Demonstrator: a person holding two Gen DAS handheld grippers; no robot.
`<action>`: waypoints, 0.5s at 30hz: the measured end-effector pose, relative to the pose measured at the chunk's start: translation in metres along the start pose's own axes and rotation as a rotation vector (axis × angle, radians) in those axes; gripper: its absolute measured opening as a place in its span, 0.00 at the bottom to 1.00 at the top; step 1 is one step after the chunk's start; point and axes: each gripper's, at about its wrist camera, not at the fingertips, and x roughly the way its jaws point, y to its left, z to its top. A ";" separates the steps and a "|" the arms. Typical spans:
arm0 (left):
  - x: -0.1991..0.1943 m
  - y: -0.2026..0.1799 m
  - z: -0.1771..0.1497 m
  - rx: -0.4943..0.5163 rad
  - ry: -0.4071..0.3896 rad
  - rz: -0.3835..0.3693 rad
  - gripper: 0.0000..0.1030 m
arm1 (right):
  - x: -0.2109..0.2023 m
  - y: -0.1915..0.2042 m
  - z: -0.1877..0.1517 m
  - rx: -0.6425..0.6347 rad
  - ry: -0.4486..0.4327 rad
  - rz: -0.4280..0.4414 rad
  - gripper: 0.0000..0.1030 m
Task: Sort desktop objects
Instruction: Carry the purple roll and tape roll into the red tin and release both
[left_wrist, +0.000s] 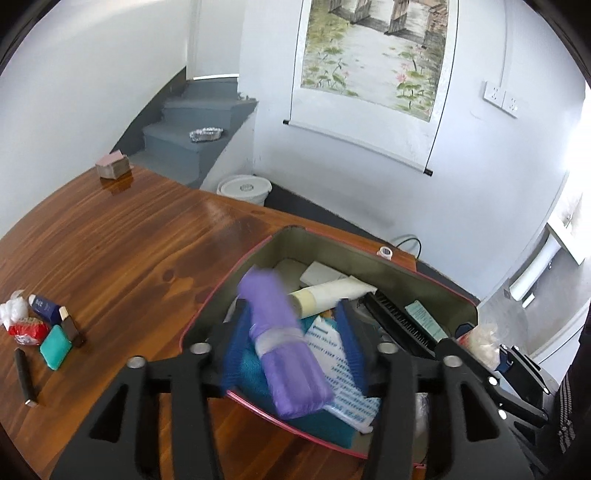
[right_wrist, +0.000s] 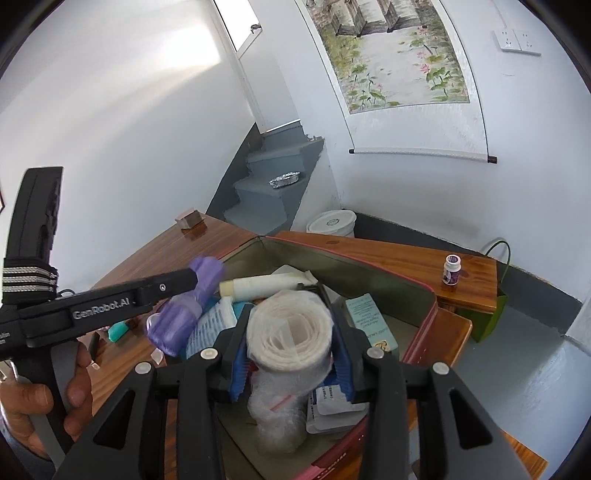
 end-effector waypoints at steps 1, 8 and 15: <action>-0.001 0.000 0.002 -0.001 -0.007 0.002 0.55 | 0.000 -0.001 0.001 0.001 0.000 0.001 0.45; -0.009 0.017 0.002 -0.042 -0.020 0.036 0.55 | -0.003 0.007 0.002 -0.003 -0.007 0.007 0.45; -0.013 0.037 -0.004 -0.079 -0.021 0.089 0.55 | -0.004 0.019 0.000 -0.023 -0.004 0.010 0.51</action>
